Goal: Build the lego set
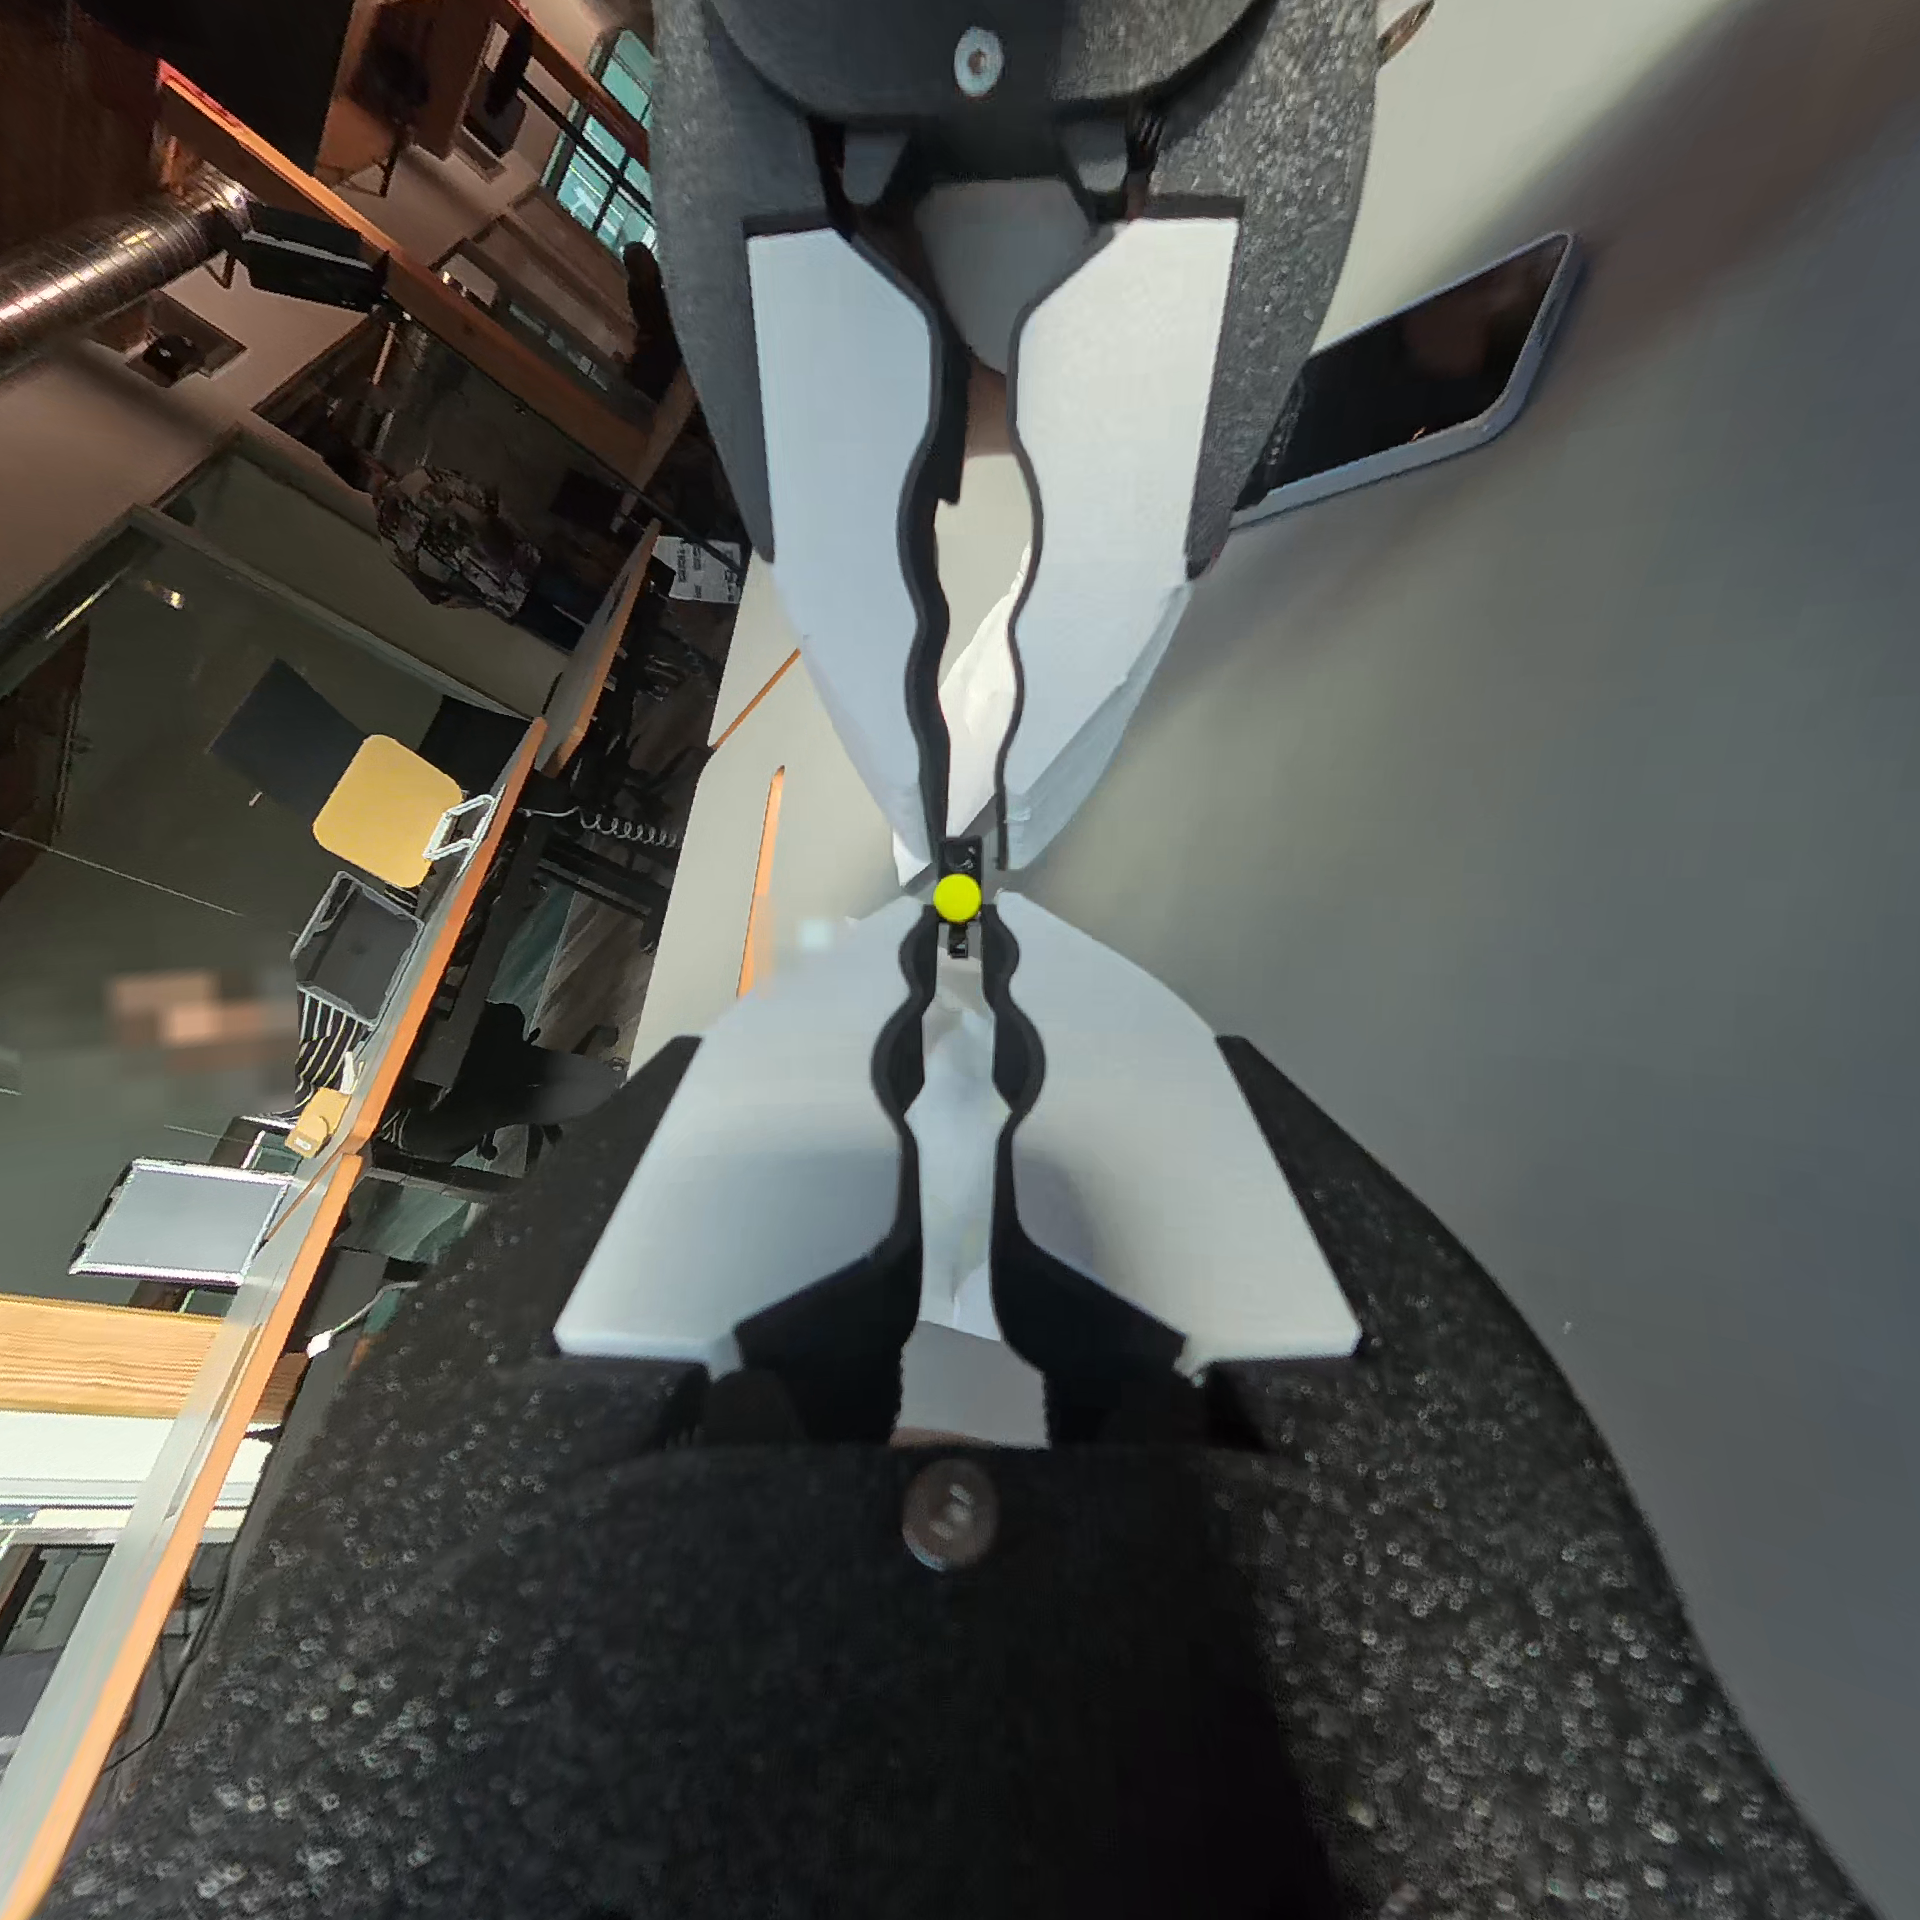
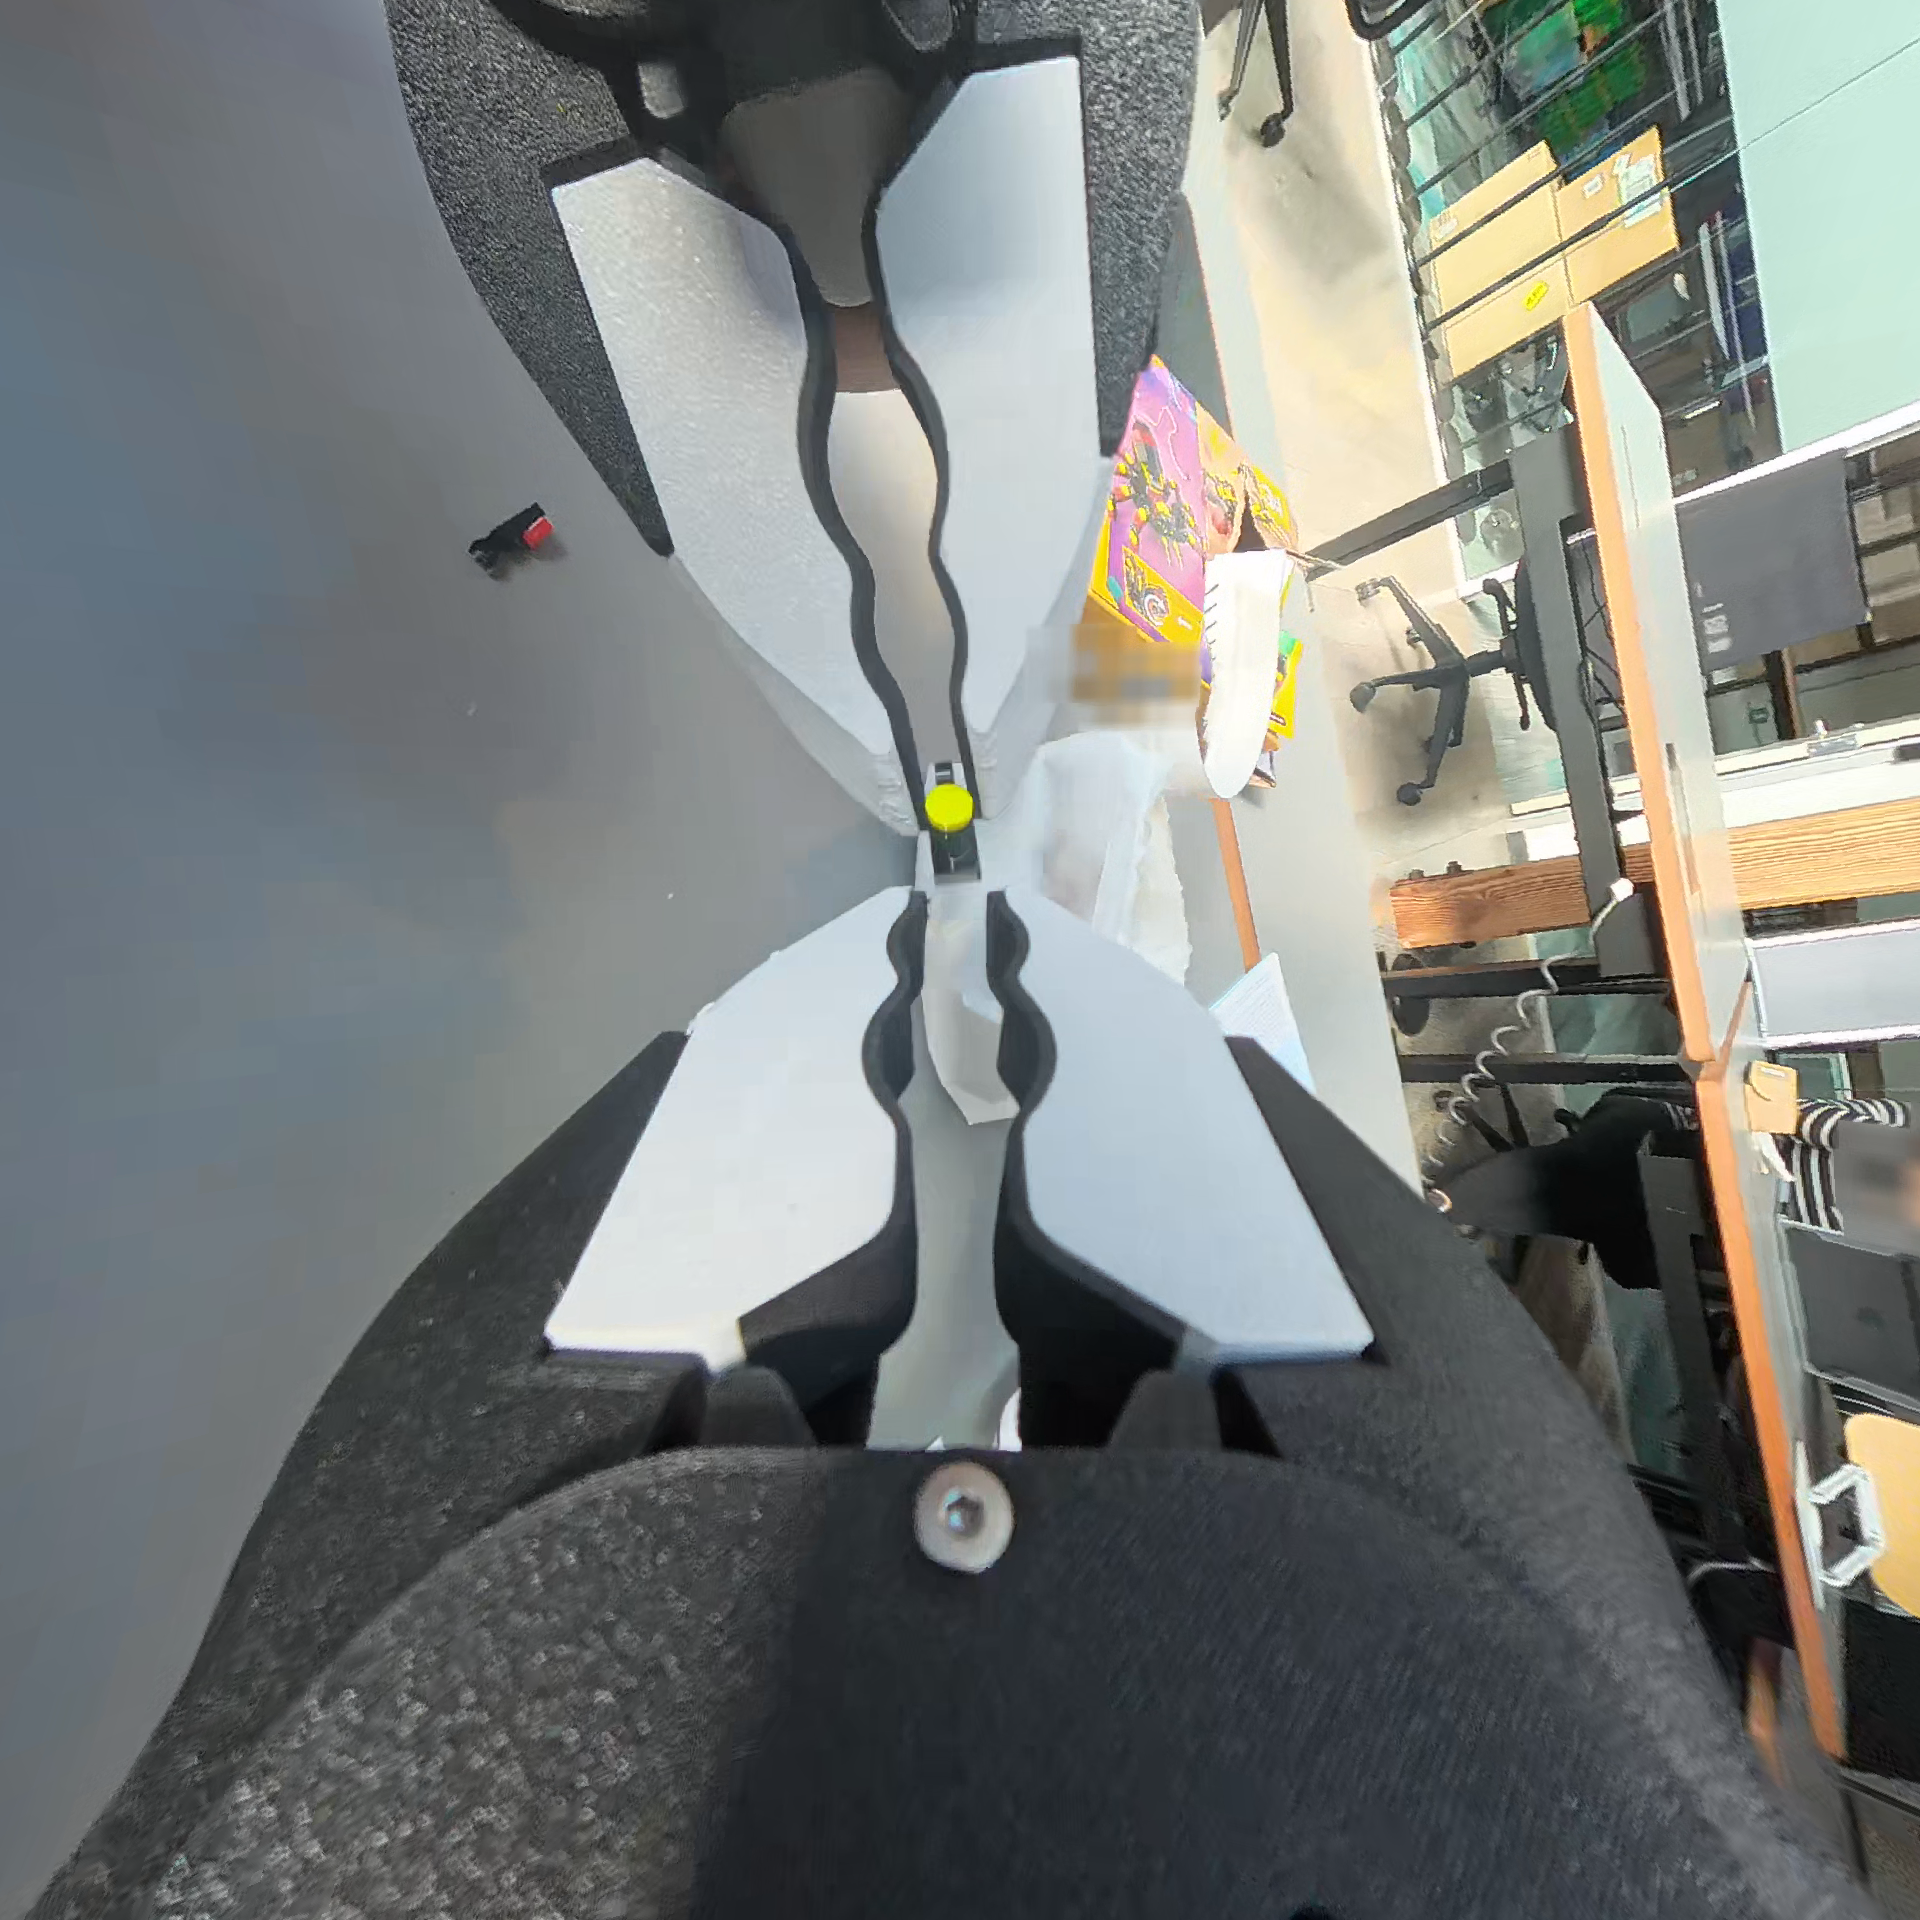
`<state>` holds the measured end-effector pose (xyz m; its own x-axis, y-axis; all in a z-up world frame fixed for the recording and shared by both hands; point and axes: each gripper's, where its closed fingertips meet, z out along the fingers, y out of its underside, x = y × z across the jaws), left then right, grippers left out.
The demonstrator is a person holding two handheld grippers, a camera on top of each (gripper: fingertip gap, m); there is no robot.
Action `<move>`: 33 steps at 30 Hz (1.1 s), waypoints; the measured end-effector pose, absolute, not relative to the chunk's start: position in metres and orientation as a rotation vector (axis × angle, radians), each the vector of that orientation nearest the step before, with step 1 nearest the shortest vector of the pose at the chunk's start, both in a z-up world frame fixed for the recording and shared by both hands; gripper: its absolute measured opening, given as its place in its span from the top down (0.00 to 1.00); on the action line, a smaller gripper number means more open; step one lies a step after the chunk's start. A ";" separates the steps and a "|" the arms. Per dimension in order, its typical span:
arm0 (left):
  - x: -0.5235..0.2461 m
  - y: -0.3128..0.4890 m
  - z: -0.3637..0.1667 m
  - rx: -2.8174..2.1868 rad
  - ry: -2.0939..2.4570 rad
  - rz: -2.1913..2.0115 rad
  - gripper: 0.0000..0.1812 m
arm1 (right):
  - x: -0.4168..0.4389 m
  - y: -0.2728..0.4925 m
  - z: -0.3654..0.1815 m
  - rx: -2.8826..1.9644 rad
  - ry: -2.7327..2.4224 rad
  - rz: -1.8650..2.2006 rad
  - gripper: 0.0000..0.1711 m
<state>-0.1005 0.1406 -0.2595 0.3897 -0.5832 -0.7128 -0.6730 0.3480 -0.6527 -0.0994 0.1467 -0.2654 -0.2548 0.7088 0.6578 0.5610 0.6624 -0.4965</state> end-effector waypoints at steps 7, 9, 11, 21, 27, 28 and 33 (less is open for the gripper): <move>-0.096 0.124 -0.243 -1.227 1.218 -0.118 0.96 | -0.093 0.127 -0.248 -0.974 -1.871 0.574 0.91; -0.094 0.120 -0.240 -1.210 1.215 -0.162 0.96 | -0.093 0.120 -0.241 -0.935 -1.844 0.627 0.91; -0.092 0.118 -0.241 -1.204 1.231 -0.163 0.96 | -0.093 0.116 -0.233 -0.903 -1.812 0.678 0.94; -0.090 0.115 -0.242 -1.207 1.248 -0.181 0.96 | -0.094 0.111 -0.238 -0.873 -1.880 0.633 0.95; -0.093 0.120 -0.245 -1.228 1.230 -0.112 0.94 | -0.095 0.117 -0.245 -0.886 -1.930 0.497 0.96; -0.095 0.120 -0.243 -1.218 1.228 -0.089 0.92 | -0.095 0.120 -0.249 -0.902 -1.946 0.441 0.96; -0.093 0.121 -0.253 -1.258 1.325 0.022 0.95 | -0.097 0.123 -0.255 -0.898 -2.002 0.281 0.96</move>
<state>-0.0931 0.1215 -0.2531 0.3405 -0.6142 -0.7119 -0.6373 0.4059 -0.6551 -0.0970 0.1230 -0.2554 -0.3349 0.6888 0.6429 0.4855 0.7109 -0.5087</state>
